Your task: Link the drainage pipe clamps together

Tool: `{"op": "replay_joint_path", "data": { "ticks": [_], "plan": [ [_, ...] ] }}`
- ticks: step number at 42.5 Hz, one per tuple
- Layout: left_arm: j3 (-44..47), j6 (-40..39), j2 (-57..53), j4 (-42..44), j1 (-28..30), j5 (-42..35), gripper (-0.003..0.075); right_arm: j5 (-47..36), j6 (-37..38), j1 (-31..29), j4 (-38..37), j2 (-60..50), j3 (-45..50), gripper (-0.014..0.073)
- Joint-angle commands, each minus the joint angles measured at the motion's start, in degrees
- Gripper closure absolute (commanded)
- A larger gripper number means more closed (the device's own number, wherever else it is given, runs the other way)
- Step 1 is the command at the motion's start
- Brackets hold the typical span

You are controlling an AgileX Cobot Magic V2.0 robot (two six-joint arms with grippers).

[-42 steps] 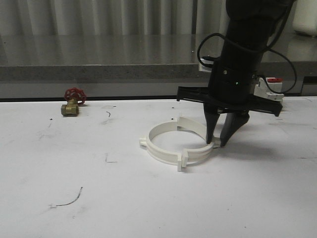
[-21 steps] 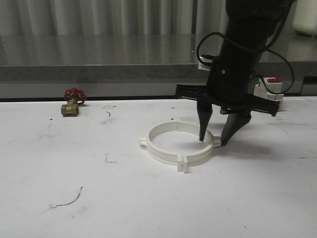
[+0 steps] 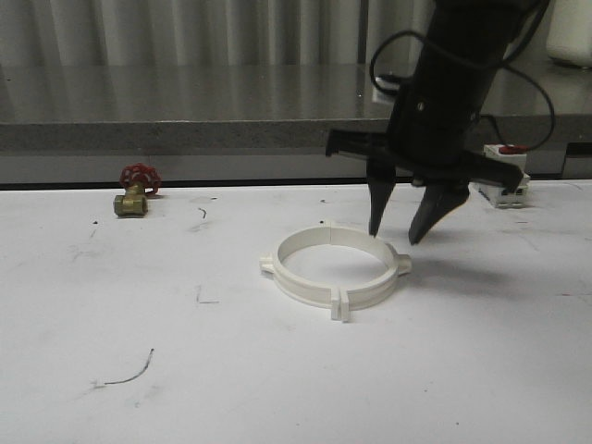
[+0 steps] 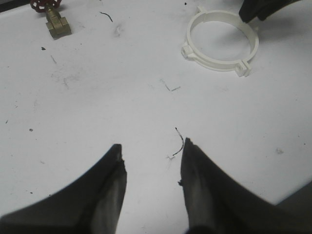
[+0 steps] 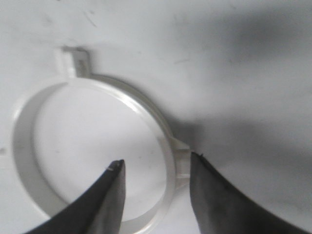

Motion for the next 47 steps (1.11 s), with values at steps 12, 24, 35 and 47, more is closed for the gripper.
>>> {"op": "replay_joint_path", "data": {
  "ticks": [12, 24, 35, 47],
  "plan": [
    [-1.6, 0.0, -0.3, -0.9, 0.1, -3.7, 0.0447, -4.8, -18.0, -1.1, -7.1, -23.2, 4.1, 0.0247],
    [-1.6, 0.0, -0.3, -0.9, 0.1, -3.7, 0.0447, -13.0, -18.4, -5.0, -7.6, -43.1, 20.3, 0.0247],
    [-1.6, 0.0, -0.3, -0.9, 0.1, -3.7, 0.0447, -14.4, -20.9, -5.9, -7.9, -60.2, 35.2, 0.0247],
    [-1.6, 0.0, -0.3, -0.9, 0.1, -3.7, 0.0447, -11.6, -21.4, -5.9, -8.5, -74.8, 45.5, 0.0247]
  ]
}}
